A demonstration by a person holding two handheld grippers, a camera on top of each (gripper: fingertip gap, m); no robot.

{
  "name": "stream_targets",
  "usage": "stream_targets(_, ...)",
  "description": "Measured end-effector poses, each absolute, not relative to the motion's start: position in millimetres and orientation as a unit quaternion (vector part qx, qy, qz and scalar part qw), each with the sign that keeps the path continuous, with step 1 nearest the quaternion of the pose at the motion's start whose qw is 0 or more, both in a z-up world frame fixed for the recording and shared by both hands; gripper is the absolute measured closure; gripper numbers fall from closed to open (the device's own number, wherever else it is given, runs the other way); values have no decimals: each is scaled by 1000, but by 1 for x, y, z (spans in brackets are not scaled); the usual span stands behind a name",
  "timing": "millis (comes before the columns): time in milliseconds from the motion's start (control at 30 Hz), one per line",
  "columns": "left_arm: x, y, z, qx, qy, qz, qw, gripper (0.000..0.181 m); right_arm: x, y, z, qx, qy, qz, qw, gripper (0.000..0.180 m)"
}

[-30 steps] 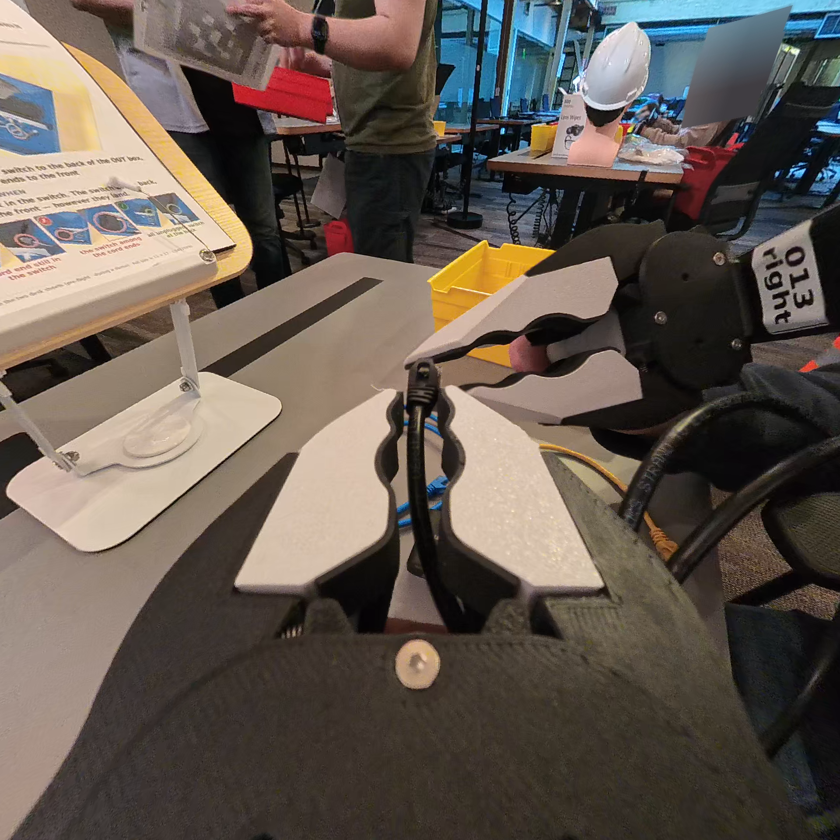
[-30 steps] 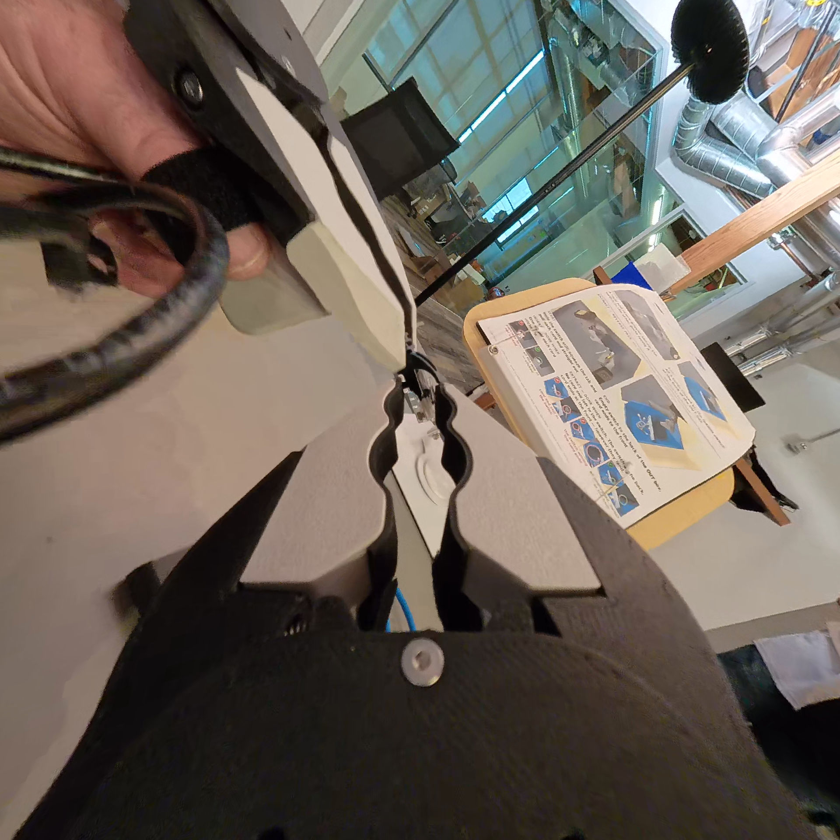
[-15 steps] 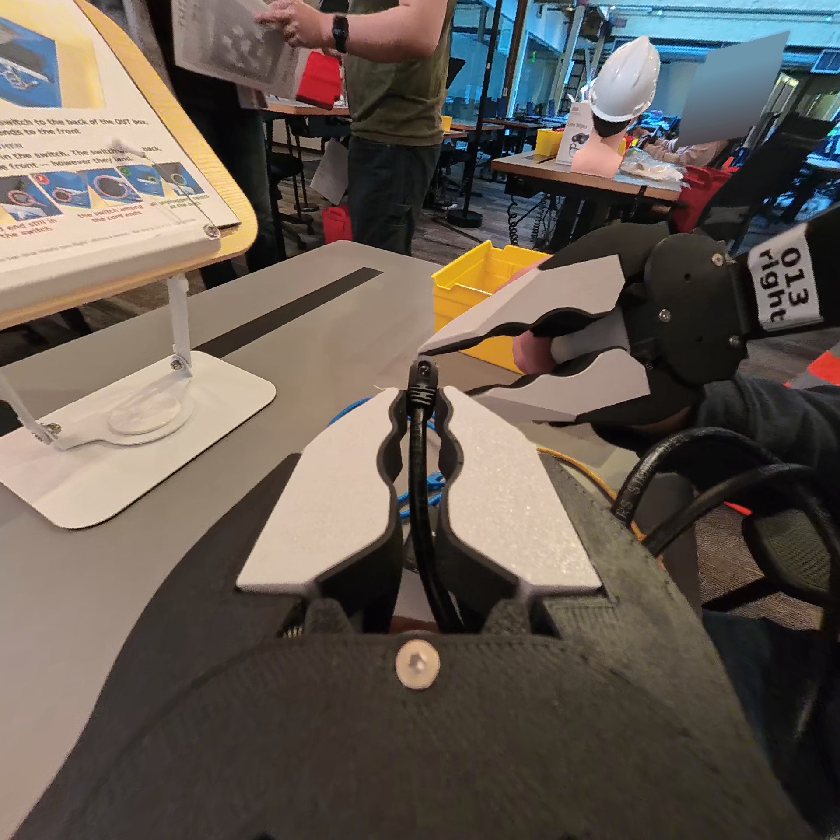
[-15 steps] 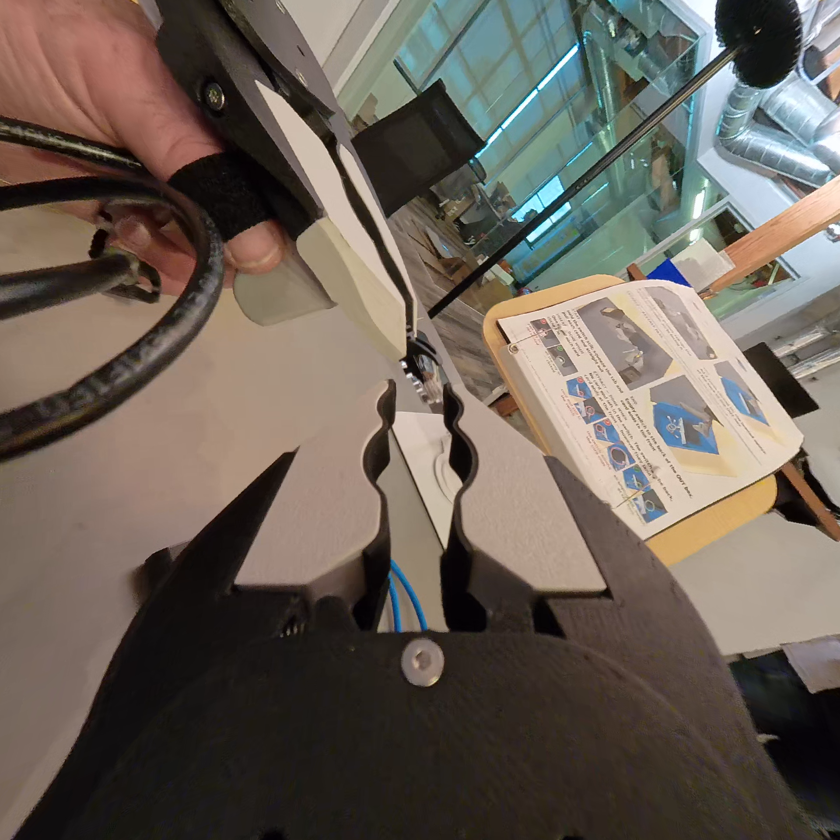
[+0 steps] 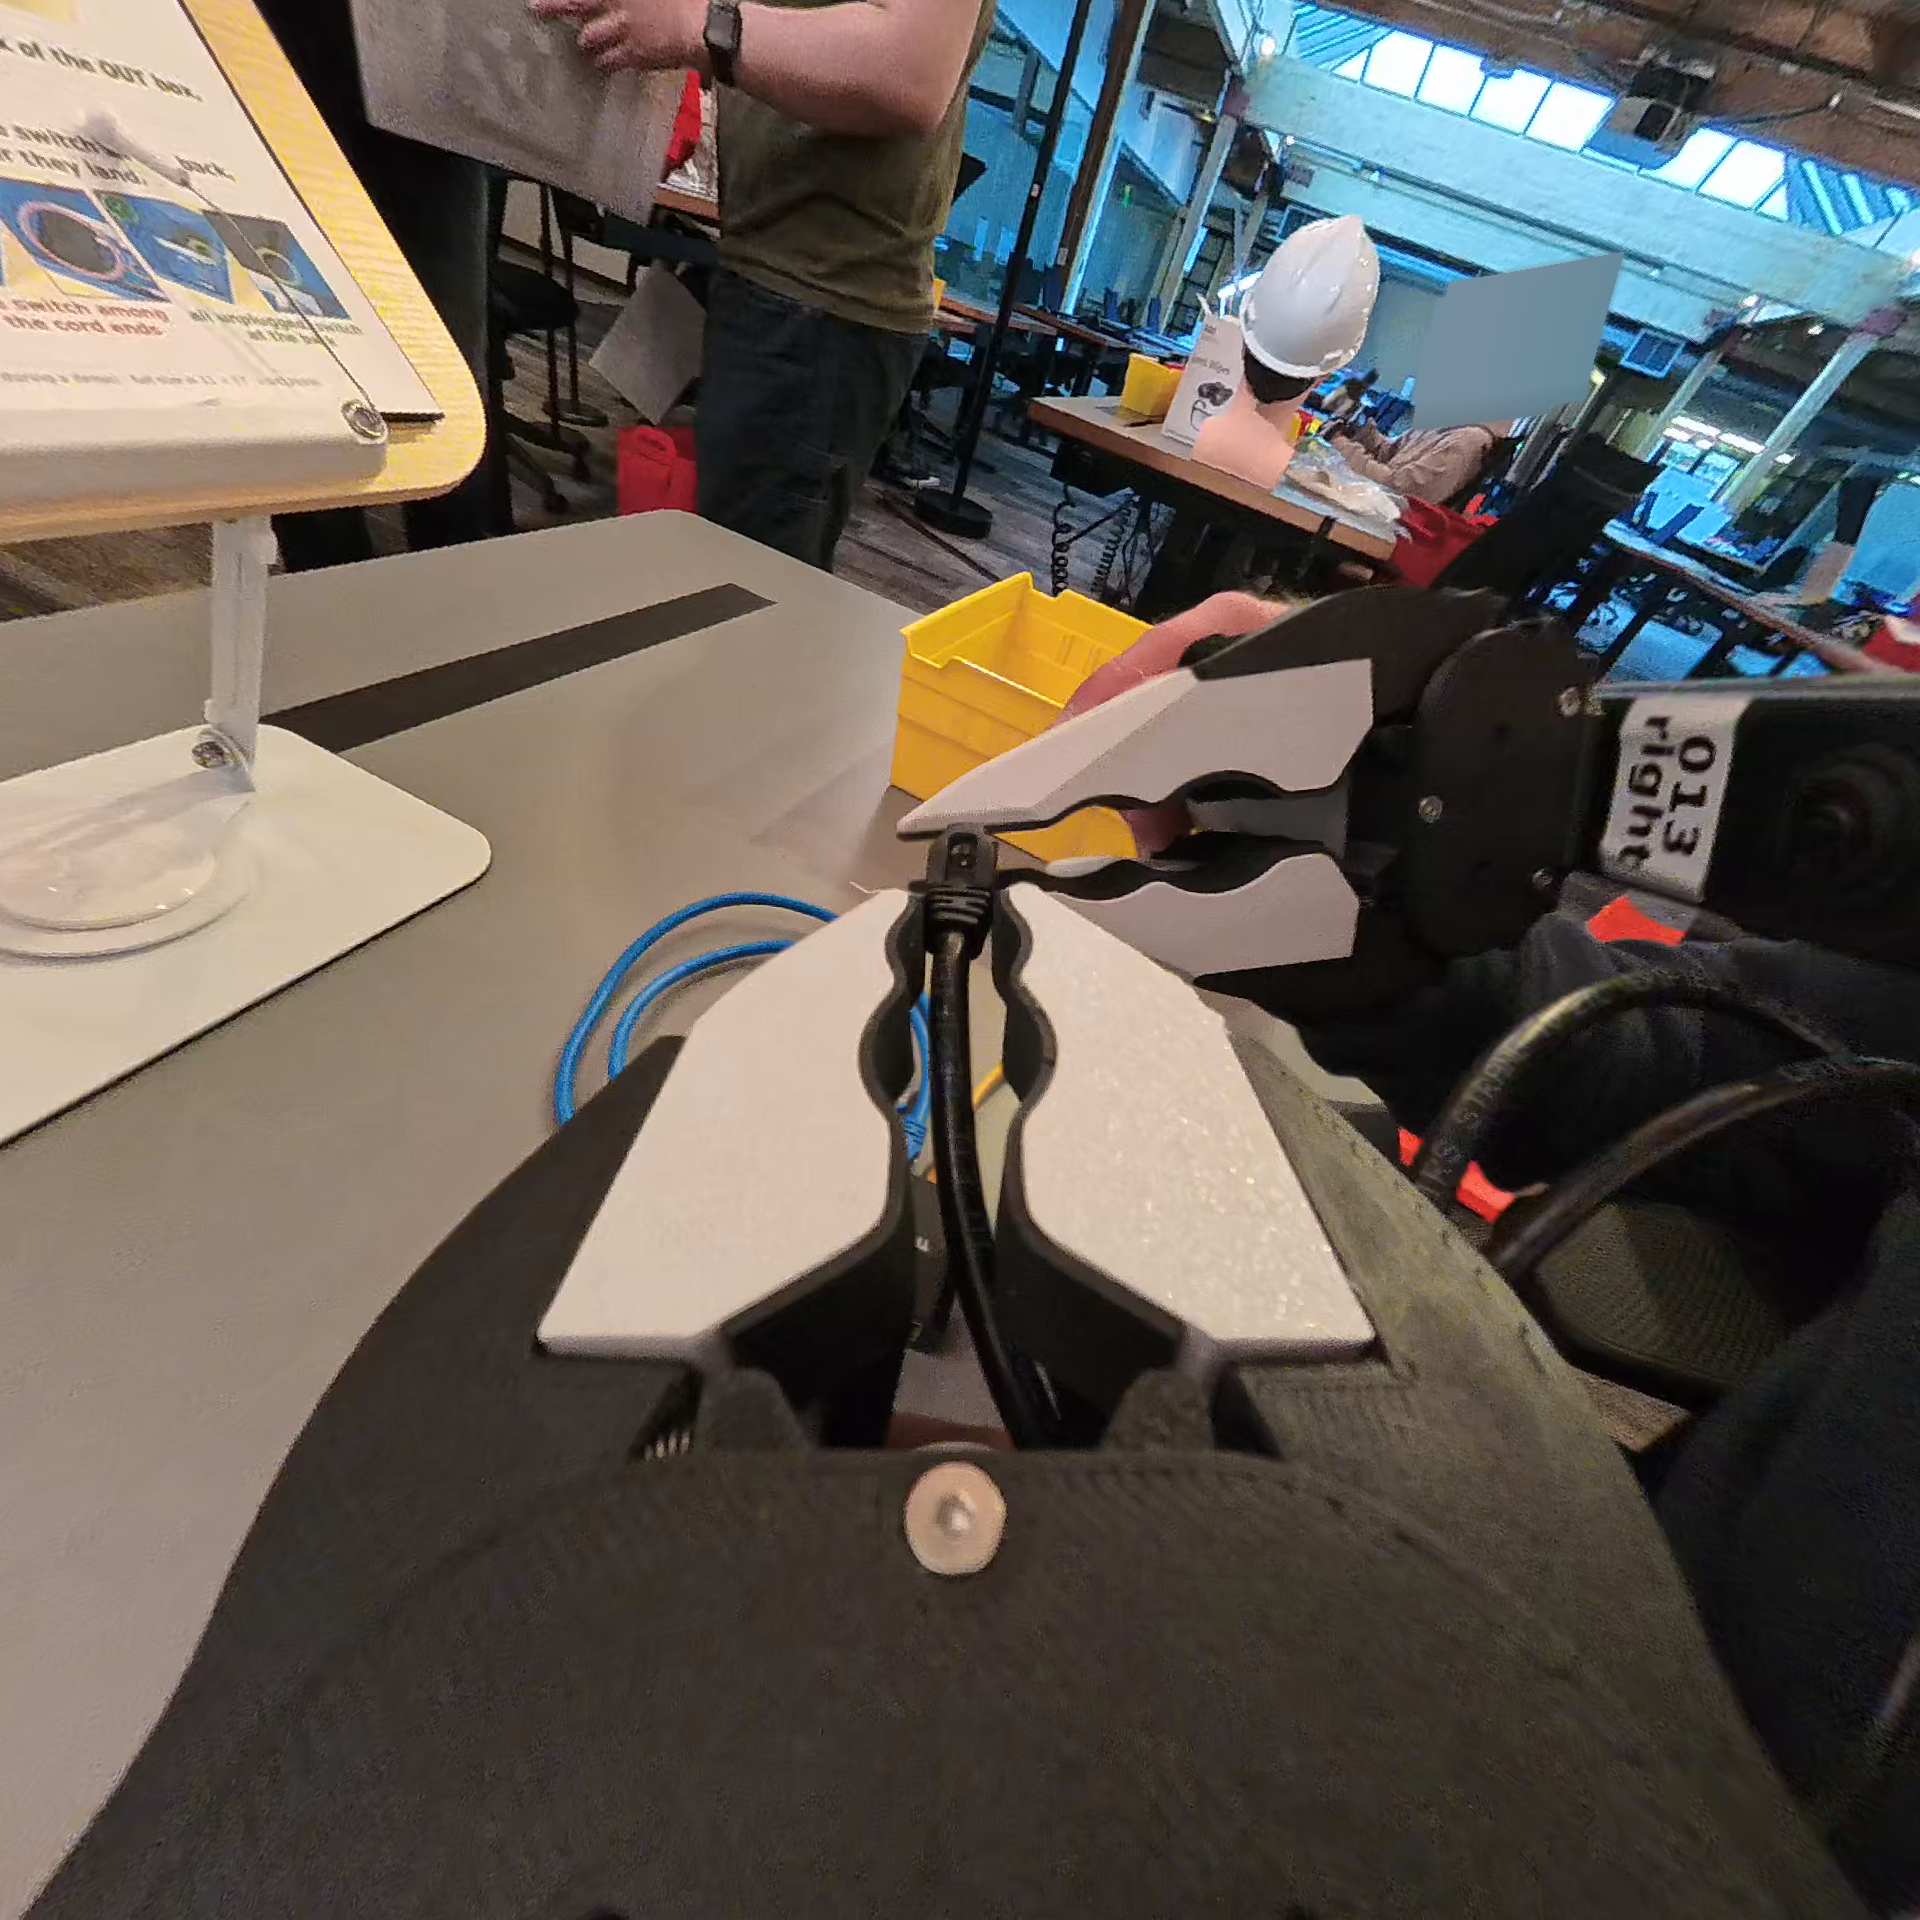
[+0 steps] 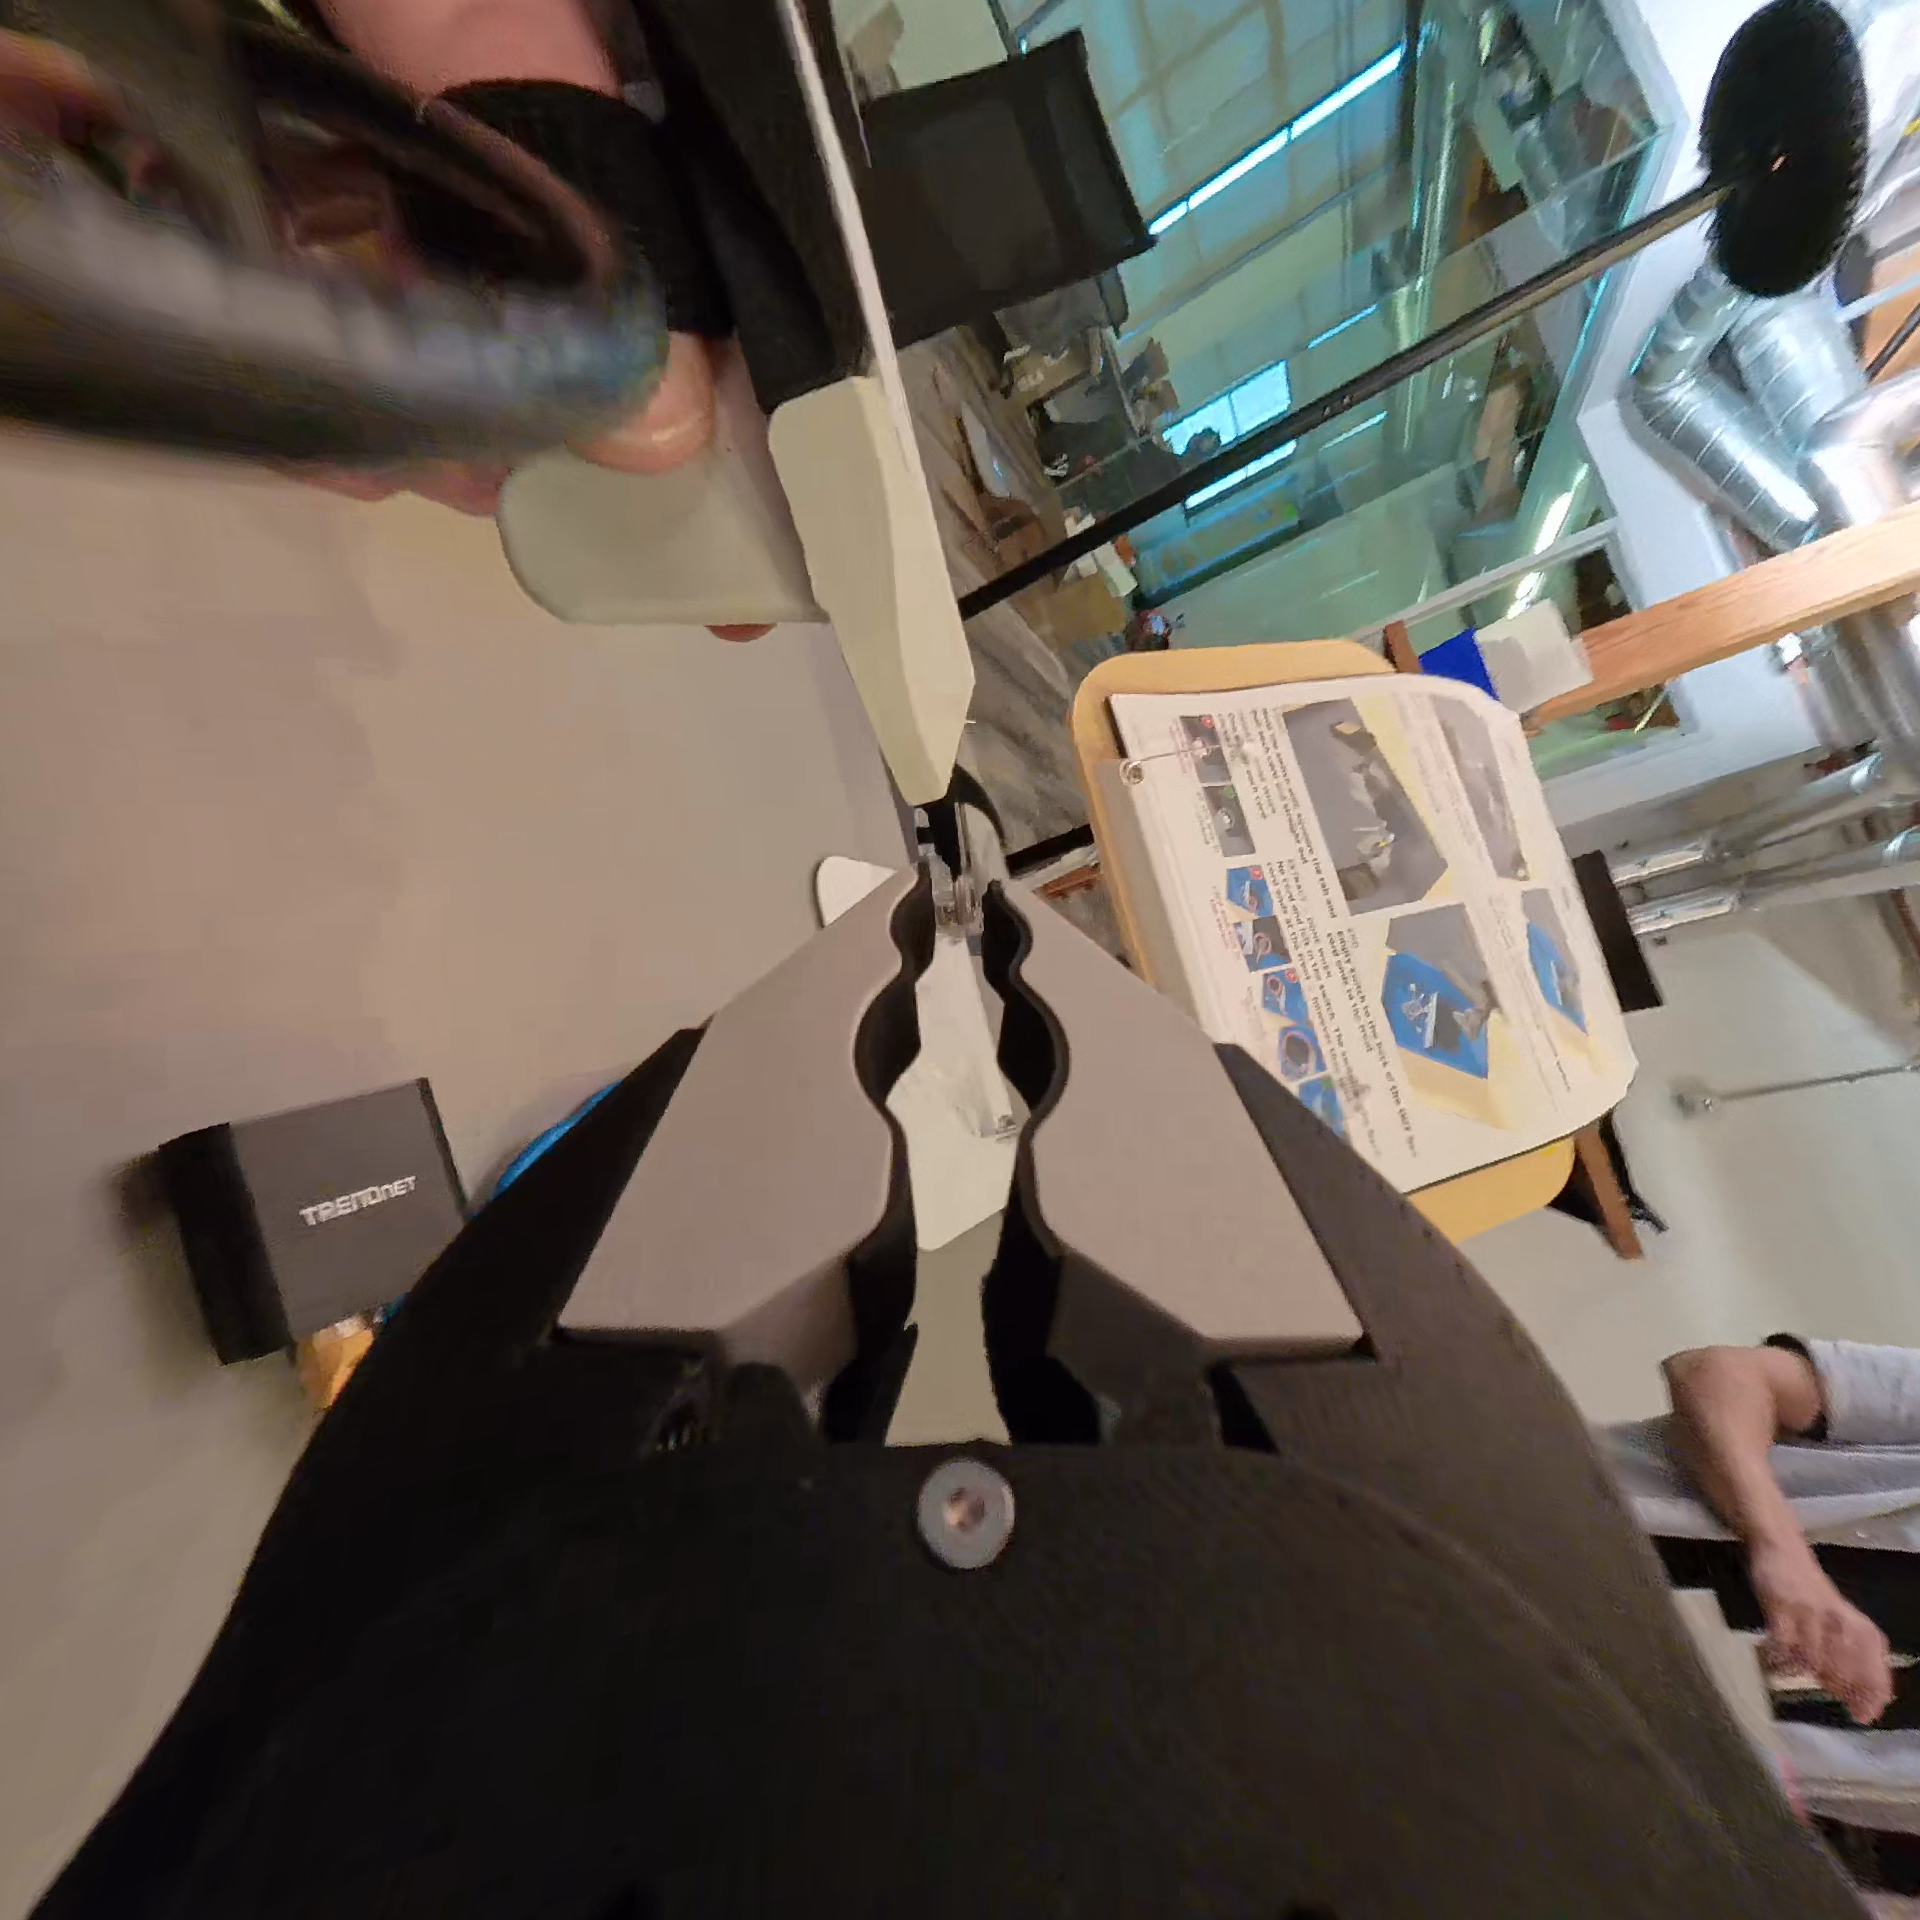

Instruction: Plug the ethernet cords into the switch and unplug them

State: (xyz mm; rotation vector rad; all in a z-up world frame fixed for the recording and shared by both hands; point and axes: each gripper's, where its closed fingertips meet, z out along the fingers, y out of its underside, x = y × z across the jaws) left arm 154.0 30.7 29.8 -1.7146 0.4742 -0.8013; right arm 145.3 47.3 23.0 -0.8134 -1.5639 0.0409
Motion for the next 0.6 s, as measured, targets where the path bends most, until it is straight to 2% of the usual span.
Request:
stream_targets(267, 155, 37, 28, -731, 202, -284, 586, 167, 150, 51, 18, -406, -673, 10, 618, 173)
stream_targets(600, 155, 36, 27, -733, 210, -281, 583, 169, 150, 53, 20, -389, -688, 22, 612, 170)
